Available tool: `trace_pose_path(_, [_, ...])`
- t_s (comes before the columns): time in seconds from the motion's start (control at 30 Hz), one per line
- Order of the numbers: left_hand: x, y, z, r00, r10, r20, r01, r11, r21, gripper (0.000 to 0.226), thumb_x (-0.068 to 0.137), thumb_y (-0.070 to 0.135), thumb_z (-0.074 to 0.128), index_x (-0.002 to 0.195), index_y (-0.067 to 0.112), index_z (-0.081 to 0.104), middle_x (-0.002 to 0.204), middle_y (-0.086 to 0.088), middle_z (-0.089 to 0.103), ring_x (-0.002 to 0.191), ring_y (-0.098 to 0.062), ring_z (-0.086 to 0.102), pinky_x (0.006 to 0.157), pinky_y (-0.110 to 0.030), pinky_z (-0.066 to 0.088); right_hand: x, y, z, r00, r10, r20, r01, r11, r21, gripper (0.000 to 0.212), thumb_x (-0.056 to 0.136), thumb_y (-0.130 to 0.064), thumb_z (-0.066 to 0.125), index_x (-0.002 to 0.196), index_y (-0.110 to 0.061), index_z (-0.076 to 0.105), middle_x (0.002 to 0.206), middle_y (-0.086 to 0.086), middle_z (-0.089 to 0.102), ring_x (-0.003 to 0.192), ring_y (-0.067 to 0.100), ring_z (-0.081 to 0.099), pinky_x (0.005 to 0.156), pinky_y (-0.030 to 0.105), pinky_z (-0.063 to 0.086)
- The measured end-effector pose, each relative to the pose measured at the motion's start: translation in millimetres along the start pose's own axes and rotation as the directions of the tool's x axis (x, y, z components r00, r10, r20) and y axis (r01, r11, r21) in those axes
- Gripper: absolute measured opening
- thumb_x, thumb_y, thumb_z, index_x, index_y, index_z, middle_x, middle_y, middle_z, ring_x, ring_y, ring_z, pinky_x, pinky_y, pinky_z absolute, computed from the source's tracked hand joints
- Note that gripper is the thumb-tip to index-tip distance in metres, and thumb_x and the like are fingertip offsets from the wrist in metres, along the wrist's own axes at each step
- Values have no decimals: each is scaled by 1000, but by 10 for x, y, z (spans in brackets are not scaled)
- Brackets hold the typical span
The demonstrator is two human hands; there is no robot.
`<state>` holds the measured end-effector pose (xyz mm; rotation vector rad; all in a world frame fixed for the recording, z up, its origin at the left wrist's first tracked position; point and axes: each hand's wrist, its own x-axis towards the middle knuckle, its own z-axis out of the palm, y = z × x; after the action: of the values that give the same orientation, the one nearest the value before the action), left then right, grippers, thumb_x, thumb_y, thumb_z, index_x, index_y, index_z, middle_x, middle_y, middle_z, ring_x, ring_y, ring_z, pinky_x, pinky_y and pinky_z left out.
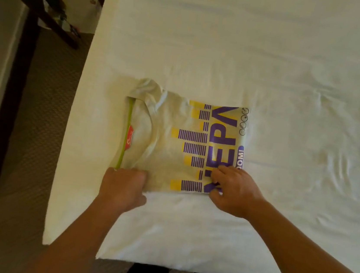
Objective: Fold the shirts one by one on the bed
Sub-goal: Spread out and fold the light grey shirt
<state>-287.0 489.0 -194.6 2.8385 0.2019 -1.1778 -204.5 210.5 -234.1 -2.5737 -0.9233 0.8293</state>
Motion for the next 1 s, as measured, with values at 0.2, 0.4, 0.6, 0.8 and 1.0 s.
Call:
trace_pose_path(0.2, [548, 342, -484, 850, 67, -523, -163, 977, -140, 33, 86, 44, 61, 109, 19, 64, 107, -3, 65, 99, -32, 62, 78, -39, 43, 425, 50, -156, 854, -44, -519, -21, 993, -120, 31, 93, -33, 49, 104, -9, 65, 109, 9, 60, 94, 29, 55, 73, 43, 51])
trace_pose_path(0.4, [1223, 345, -421, 905, 57, -421, -82, 996, -42, 78, 95, 70, 34, 160, 32, 16, 169, -10, 8, 155, -38, 7, 119, -58, 15, 678, 66, 4, 962, 94, -258, -162, 953, -255, 69, 99, -65, 26, 158, -29, 28, 168, 9, 13, 152, 36, 18, 114, 54, 25])
trace_pose_path(0.6, [1241, 250, -212, 936, -163, -311, 107, 976, -189, 84, 95, 73, 28, 162, 30, 3, 170, -13, -8, 156, -35, -6, 119, -66, -1, 504, 223, 143, 943, 265, -201, -291, 950, -114, 74, 96, -74, 18, 159, -37, 10, 169, 2, -8, 155, 27, -3, 117, 52, 19])
trace_pose_path(0.8, [906, 80, -332, 667, -670, -325, 326, 655, -682, 84, 83, 62, 59, 149, 19, 31, 151, -15, 35, 139, -40, 34, 109, -55, 29, 511, 215, -66, 650, 728, -221, -481, 618, 622, 48, 99, -45, 54, 140, -22, 43, 139, 5, 49, 119, 21, 53, 93, 43, 54])
trace_pose_path(1.0, [769, -226, -186, 751, -600, 276, 267, -106, -958, 74, 69, 57, 84, 119, 8, 61, 117, -8, 65, 104, -30, 63, 92, -43, 54, 564, 94, -281, 579, 791, 197, -401, 66, 914, 30, 91, -28, 70, 114, -11, 61, 99, 6, 76, 78, 22, 76, 71, 40, 63])
